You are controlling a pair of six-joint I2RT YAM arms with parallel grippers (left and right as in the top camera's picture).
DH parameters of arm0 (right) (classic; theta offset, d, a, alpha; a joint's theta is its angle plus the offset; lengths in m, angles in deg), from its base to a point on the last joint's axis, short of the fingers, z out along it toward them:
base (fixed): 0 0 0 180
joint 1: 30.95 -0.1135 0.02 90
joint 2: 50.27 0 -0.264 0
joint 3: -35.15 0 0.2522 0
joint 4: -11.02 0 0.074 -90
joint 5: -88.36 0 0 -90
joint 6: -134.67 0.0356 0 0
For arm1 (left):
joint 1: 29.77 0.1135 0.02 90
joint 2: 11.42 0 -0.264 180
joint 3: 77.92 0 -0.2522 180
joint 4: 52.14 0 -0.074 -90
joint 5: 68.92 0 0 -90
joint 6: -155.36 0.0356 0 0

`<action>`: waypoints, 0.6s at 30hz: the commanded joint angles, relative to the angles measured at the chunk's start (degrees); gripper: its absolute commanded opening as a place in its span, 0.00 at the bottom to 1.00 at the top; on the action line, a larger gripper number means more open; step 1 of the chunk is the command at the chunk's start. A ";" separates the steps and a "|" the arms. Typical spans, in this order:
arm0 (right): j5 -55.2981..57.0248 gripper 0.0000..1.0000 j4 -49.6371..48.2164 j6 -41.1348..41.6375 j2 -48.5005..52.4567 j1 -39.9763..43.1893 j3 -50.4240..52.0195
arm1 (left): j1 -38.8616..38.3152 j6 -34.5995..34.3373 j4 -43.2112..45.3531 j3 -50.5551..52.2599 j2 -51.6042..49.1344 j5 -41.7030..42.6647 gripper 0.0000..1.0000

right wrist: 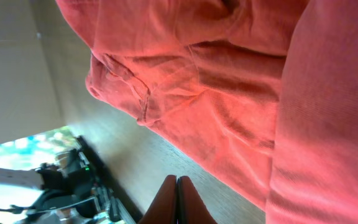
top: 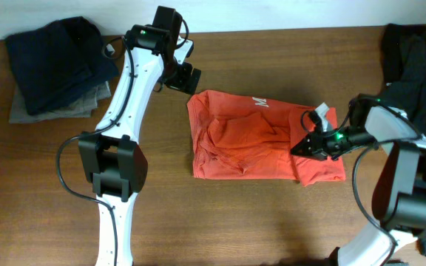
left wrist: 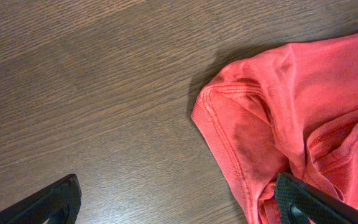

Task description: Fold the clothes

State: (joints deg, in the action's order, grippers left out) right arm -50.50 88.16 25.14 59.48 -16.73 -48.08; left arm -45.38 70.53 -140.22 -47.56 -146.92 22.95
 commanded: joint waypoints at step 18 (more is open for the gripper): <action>8.20 0.06 -13.64 5.07 0.57 -0.26 14.82 | 0.39 0.94 -0.13 -1.05 2.12 -0.20 0.99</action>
State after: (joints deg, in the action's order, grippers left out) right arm -44.62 75.20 28.18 59.68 -16.73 -33.44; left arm -45.38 70.53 -140.25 -47.56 -146.92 22.95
